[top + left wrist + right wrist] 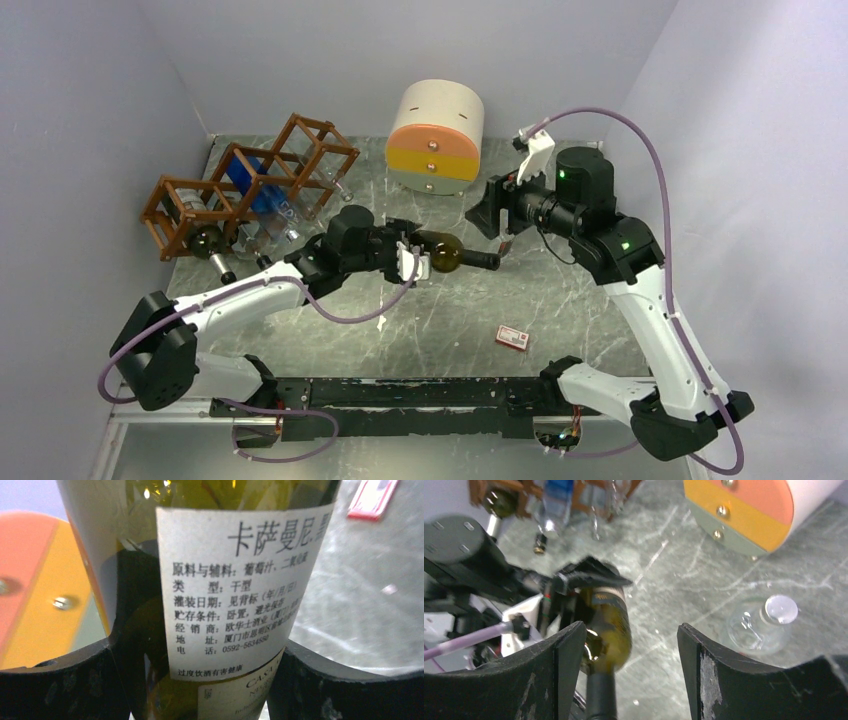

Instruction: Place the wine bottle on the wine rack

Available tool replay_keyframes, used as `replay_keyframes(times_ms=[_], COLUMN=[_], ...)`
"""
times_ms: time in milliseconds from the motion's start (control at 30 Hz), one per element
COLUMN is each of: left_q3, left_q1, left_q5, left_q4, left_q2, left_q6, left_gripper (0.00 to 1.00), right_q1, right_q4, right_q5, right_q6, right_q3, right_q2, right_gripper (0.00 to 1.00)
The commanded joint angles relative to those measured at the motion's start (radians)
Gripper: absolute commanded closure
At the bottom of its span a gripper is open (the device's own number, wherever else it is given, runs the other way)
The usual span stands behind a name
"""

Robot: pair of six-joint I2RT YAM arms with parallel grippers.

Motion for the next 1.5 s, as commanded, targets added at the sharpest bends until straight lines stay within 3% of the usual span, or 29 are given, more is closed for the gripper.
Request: replay_keyframes(times_ms=[0,233,367,500,700,1033,1400,1467], left_q3=[0.122,0.226,0.257,0.29,0.315,0.305,0.332,0.33], left_q1=[0.003,0.027,0.034,0.036,0.034,0.03,0.029,0.03], left_q5=[-0.087,-0.186,-0.153,-0.127,-0.014,-0.01,-0.098,-0.1], left_q4=[0.039,0.036,0.03,-0.019,-0.053,-0.069,-0.092,-0.087], left_q2=[0.002,0.055,0.052,0.06,0.037,0.029,0.044,0.044], left_q6=[0.323,0.512,0.59,0.638,0.647,0.623,0.565,0.558], left_gripper=[0.93,0.93,0.93,0.93,0.93,0.93,0.93,0.93], right_q1=[0.0,0.001,0.004,0.048,0.067,0.108,0.131,0.132], right_q4=[-0.138,-0.176,-0.176,-0.169,-0.143,-0.098,-0.056,-0.052], right_q5=[0.066,-0.014,-0.016,-0.149,-0.087,-0.078,-0.03,-0.024], right_q6=[-0.124,-0.185,-0.19,-0.224,-0.192,-0.181,-0.148,-0.142], right_q3=[-0.003,-0.049,-0.078,-0.115,-0.124,-0.128,-0.155,-0.157], right_q2=[-0.029,-0.024,-0.011,-0.016,0.036,0.098,0.112,0.111], right_gripper=[0.28,0.27,0.28,0.27,0.28,0.32,0.38,0.46])
